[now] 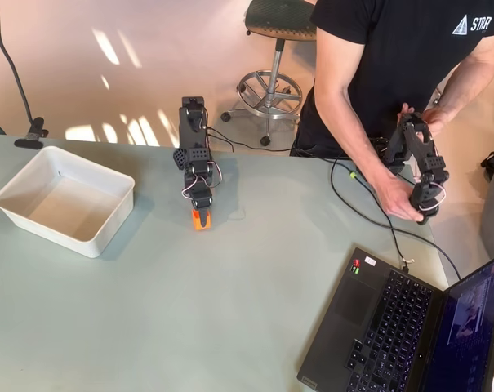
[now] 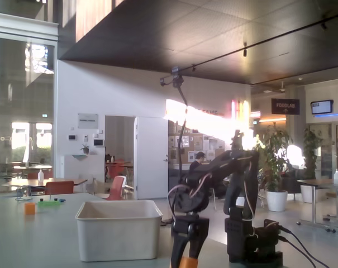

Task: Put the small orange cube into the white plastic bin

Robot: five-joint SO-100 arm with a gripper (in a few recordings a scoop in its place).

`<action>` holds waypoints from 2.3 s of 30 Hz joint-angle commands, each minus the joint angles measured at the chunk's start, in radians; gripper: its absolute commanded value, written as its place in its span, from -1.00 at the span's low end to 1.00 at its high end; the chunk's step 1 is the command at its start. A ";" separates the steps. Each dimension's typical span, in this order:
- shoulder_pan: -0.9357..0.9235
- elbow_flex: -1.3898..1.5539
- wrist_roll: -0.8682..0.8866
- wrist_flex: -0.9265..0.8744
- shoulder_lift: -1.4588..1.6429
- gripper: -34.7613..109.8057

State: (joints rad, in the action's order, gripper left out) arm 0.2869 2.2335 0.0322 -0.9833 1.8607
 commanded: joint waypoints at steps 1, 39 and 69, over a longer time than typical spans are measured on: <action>-0.006 -0.061 -0.008 -0.077 0.126 -0.31; -0.969 -0.736 -0.453 -0.250 -0.097 -0.30; -0.994 -0.733 -0.436 -0.138 -0.097 -0.03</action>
State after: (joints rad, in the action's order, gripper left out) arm -0.7041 1.5370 -0.4234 -1.1183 1.6935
